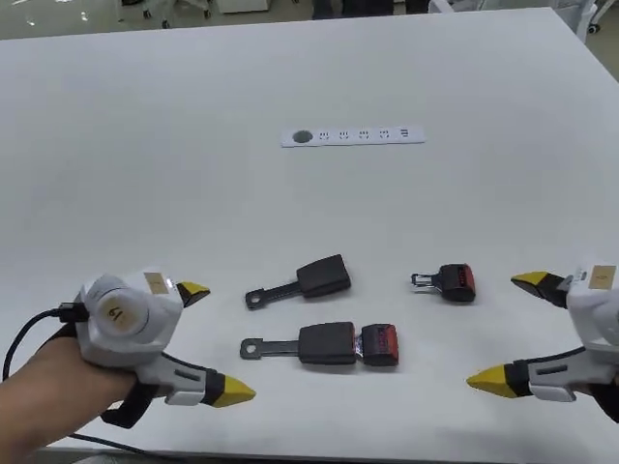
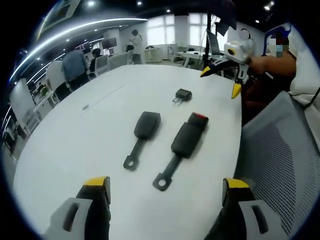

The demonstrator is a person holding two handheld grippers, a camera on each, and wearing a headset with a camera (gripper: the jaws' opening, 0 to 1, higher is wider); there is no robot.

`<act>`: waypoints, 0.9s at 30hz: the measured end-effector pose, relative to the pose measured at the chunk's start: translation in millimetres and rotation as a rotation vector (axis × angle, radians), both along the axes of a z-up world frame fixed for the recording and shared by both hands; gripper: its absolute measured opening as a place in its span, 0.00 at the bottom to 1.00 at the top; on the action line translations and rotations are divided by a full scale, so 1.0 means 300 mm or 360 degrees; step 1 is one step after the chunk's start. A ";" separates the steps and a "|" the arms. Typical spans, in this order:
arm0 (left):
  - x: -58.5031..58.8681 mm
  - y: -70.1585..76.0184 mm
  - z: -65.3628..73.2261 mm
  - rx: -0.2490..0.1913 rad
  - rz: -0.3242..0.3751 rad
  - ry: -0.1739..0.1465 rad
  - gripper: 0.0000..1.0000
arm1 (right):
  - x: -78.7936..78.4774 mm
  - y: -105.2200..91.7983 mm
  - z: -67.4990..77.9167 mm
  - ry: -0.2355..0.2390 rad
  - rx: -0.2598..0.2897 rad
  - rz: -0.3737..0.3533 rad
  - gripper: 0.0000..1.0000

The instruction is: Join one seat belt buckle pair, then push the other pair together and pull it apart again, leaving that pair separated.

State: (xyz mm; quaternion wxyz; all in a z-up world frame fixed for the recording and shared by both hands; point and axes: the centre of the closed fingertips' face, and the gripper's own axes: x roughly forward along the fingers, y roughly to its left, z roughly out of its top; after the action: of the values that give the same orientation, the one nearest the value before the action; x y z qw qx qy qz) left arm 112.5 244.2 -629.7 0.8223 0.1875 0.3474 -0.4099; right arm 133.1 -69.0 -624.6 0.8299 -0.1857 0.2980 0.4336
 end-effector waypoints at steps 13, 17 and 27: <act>-0.017 0.052 0.027 -0.0075 0.0221 -0.0033 1.00 | -0.042 -0.011 0.019 -0.0098 0.0032 -0.0062 1.00; -0.046 0.050 0.004 -0.0066 0.0228 -0.0008 1.00 | -0.048 0.002 0.012 -0.0071 0.0033 -0.0093 1.00; -0.073 0.053 0.003 -0.0074 0.0237 -0.0008 1.00 | -0.042 0.024 0.024 -0.0064 0.0045 -0.0119 1.00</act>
State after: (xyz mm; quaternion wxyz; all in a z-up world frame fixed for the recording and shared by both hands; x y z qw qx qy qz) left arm 90.7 260.1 -628.8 0.8555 0.1430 0.3487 -0.3552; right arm 120.6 -61.7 -617.5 0.8538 -0.1714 0.2820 0.4025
